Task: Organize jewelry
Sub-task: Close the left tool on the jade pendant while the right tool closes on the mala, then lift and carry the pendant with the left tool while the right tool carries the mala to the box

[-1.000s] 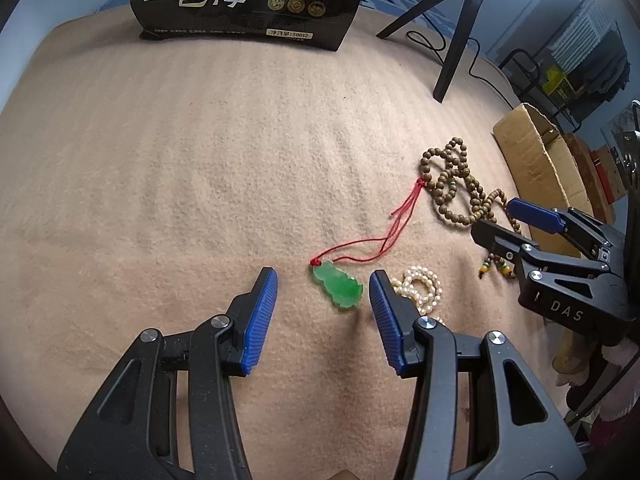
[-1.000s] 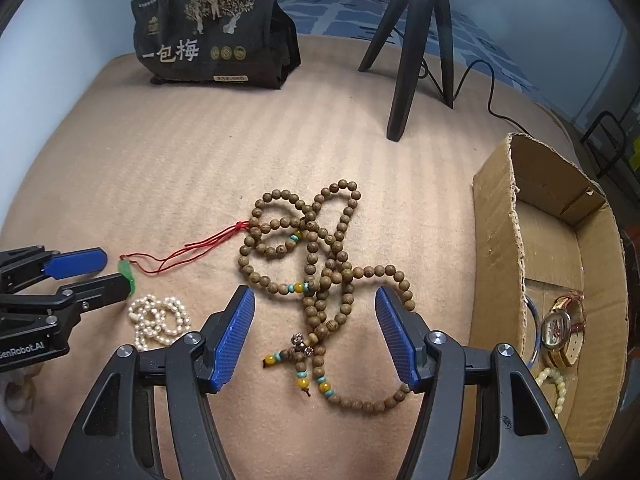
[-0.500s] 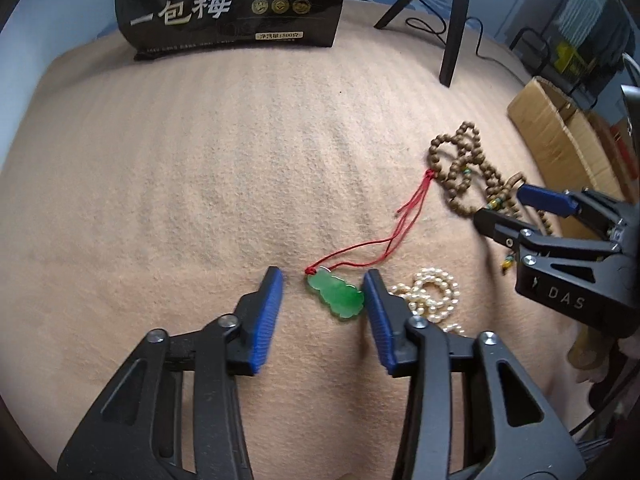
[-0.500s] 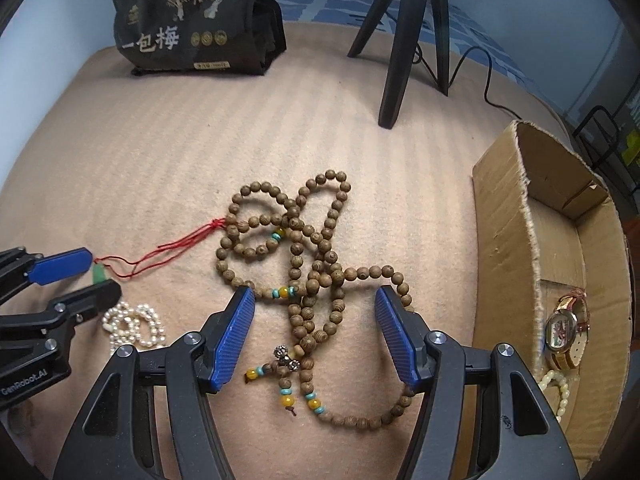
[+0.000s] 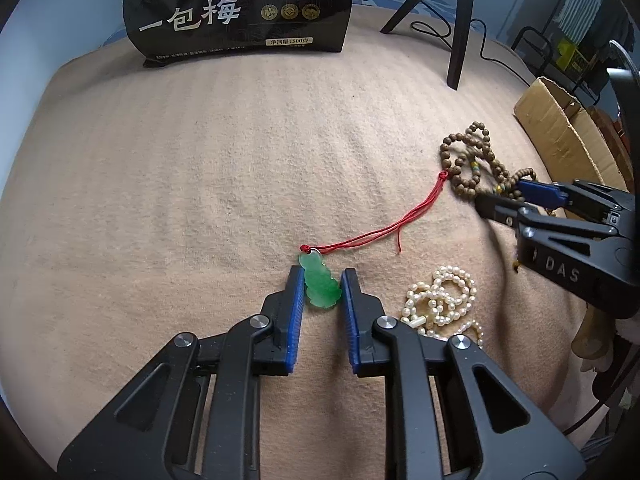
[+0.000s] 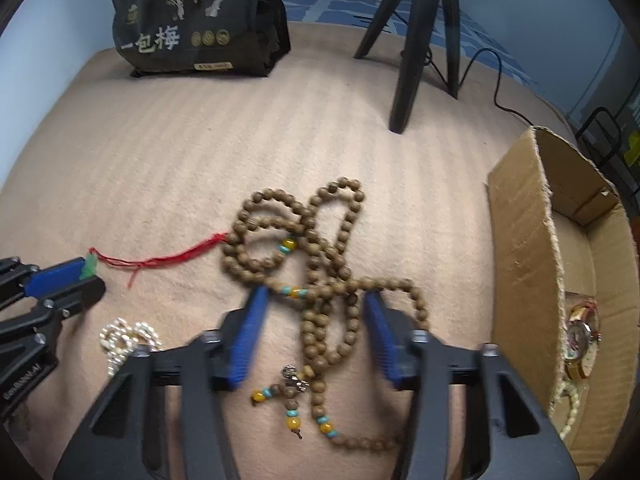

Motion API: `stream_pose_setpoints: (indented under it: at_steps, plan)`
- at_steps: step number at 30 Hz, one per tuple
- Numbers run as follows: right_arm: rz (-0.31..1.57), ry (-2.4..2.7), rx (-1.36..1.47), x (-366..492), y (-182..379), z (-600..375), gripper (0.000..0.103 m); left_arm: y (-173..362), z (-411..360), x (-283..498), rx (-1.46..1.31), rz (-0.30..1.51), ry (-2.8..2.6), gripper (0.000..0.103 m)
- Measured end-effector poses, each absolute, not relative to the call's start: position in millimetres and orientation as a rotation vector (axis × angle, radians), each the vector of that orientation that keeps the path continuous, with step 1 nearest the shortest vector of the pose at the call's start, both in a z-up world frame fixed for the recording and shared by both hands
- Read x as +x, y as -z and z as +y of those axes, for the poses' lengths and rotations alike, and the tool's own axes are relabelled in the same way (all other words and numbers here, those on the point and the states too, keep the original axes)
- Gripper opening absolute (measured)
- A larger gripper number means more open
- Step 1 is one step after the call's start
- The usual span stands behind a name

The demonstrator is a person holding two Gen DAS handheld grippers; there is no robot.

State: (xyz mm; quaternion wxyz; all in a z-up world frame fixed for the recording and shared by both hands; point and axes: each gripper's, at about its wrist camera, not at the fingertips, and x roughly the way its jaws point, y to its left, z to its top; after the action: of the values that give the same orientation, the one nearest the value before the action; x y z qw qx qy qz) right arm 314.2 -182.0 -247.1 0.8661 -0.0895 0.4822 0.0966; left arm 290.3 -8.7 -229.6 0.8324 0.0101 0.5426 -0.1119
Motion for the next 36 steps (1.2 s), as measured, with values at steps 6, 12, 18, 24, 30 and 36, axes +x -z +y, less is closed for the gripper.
stream_pose_setpoints:
  at_steps: [6,12,18,24,30,36]
  plan:
    - [1.003,-0.268,-0.167,314,242,-178,0.011,224,-1,289,-0.008,1.149,0.232,0.017]
    - [0.986,-0.304,-0.064,304,227,-196,0.011,212,8,285,-0.03,1.126,0.217,0.017]
    - [0.942,-0.325,-0.017,283,202,-209,0.011,186,10,276,-0.051,1.071,0.214,0.017]
    - [0.879,-0.344,-0.004,257,171,-216,0.005,155,12,260,-0.064,1.004,0.218,0.017]
    - [0.81,-0.361,0.003,231,141,-224,0.005,132,9,244,-0.064,0.958,0.232,0.017]
    - [0.772,-0.356,0.029,217,129,-232,0.005,114,6,232,-0.068,0.93,0.251,0.017]
